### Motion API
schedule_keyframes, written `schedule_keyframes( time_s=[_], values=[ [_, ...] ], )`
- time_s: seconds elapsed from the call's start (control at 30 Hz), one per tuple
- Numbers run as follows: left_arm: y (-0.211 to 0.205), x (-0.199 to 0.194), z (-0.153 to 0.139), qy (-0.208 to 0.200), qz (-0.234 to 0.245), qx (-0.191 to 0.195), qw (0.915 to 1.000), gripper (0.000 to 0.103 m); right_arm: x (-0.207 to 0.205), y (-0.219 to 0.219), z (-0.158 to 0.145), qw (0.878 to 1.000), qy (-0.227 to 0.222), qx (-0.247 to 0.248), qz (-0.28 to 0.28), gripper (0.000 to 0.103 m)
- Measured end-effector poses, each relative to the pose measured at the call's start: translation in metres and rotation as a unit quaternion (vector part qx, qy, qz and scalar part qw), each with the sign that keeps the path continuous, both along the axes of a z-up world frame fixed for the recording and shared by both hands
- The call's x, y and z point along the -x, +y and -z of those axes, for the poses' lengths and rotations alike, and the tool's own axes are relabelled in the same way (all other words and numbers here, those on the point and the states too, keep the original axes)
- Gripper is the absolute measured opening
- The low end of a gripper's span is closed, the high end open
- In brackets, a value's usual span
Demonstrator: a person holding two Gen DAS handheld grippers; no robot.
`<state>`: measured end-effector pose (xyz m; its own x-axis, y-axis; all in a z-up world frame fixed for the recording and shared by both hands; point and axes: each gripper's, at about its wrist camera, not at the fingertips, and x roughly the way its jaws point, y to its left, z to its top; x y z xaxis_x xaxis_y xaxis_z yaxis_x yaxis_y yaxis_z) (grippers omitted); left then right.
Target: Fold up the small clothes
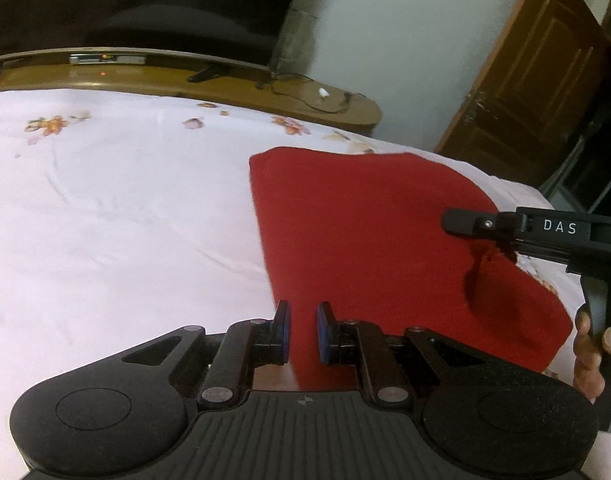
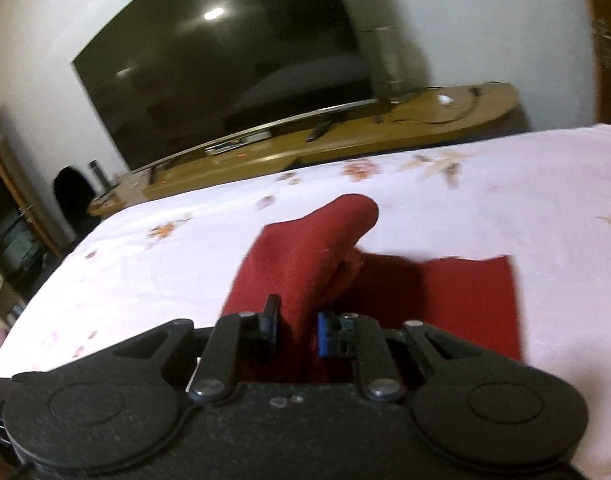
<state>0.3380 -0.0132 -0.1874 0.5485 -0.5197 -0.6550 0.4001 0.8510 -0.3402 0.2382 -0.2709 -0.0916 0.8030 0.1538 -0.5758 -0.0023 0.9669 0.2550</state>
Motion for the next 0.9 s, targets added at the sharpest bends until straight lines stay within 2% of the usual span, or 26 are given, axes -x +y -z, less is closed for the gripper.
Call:
schedule_keyframes(
  time_s=[0.2, 0.43, 0.53, 0.57, 0.67, 0.7, 0.8, 0.9],
  values=[
    [-0.029, 0.0, -0.001, 0.005, 0.024, -0.001, 0.9997, 0.012, 0.012, -0.04, 0.007, 0.999, 0.009, 0.006, 0.039, 0.018],
    [-0.046, -0.005, 0.003, 0.008, 0.035, -0.003, 0.9993, 0.012, 0.023, -0.072, 0.039, 0.996, 0.038, -0.008, 0.084, 0.018],
    [-0.052, -0.007, 0.008, 0.011, 0.038, -0.014, 0.9991, 0.012, 0.02, -0.077, 0.057, 0.994, 0.069, -0.011, 0.085, 0.025],
    [-0.054, -0.005, 0.009, 0.009, 0.039, -0.018, 0.999, 0.012, 0.022, -0.079, 0.058, 0.994, 0.065, -0.012, 0.088, 0.028],
    [-0.056, -0.007, 0.007, 0.01, 0.038, -0.023, 0.999, 0.012, 0.029, -0.083, 0.048, 0.993, 0.055, -0.023, 0.1, 0.034],
    [-0.057, -0.009, 0.003, 0.009, 0.038, -0.019, 0.999, 0.012, 0.032, -0.083, 0.041, 0.993, 0.047, -0.014, 0.106, 0.04],
    [-0.061, -0.005, -0.002, -0.002, 0.046, -0.016, 0.9988, 0.012, 0.047, -0.08, 0.019, 0.994, 0.016, -0.001, 0.106, 0.037],
    [-0.074, -0.005, -0.002, -0.007, 0.06, -0.023, 0.9979, 0.012, 0.06, -0.056, 0.001, 0.997, -0.008, 0.009, 0.073, 0.034]
  ],
)
